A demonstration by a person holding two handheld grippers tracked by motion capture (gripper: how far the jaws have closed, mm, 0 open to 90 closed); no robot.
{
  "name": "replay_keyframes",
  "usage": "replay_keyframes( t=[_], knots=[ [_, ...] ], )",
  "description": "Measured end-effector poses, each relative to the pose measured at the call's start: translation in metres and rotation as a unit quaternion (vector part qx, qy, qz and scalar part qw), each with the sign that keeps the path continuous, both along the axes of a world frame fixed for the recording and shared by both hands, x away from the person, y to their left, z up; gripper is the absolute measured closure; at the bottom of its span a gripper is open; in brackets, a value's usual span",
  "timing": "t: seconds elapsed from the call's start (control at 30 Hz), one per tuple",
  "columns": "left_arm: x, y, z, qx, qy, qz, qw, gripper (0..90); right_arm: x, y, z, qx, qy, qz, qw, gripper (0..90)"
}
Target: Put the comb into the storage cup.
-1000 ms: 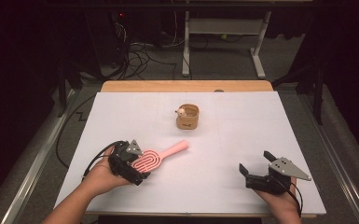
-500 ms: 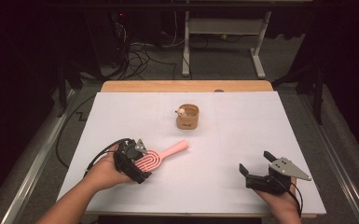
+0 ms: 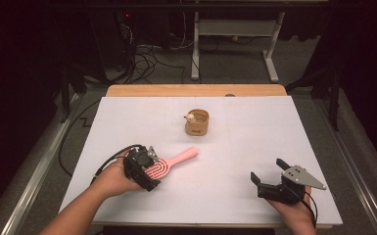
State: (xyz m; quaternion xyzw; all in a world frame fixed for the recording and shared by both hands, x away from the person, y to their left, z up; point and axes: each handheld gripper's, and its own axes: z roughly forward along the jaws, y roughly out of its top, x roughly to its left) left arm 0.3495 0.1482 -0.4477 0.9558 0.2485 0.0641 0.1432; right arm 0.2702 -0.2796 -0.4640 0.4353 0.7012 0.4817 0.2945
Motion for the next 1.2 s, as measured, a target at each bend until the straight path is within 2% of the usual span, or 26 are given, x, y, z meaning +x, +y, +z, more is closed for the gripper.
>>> replay_keyframes(
  t=[0.03,0.3,0.57,1.2],
  knots=[
    [0.0003,-0.0009,0.0005,0.000,0.001,0.000,1.0000,13.5,-0.0001,0.0003,0.0000,0.000,0.000,0.000,1.0000,0.3],
    [0.0026,-0.0075,0.0013,0.012,0.005,-0.008,0.9999,18.4,-0.0007,0.0000,0.0004,-0.001,-0.001,0.000,1.0000,0.3],
    [0.0051,-0.0060,0.0025,0.011,0.017,-0.010,0.9998,18.8,-0.0005,0.0001,0.0002,0.000,0.000,0.000,1.0000,0.3],
    [0.0055,-0.0080,0.0048,0.012,0.014,0.002,0.9998,19.5,0.0000,0.0003,-0.0013,0.002,0.004,0.001,1.0000,0.3]
  ],
)
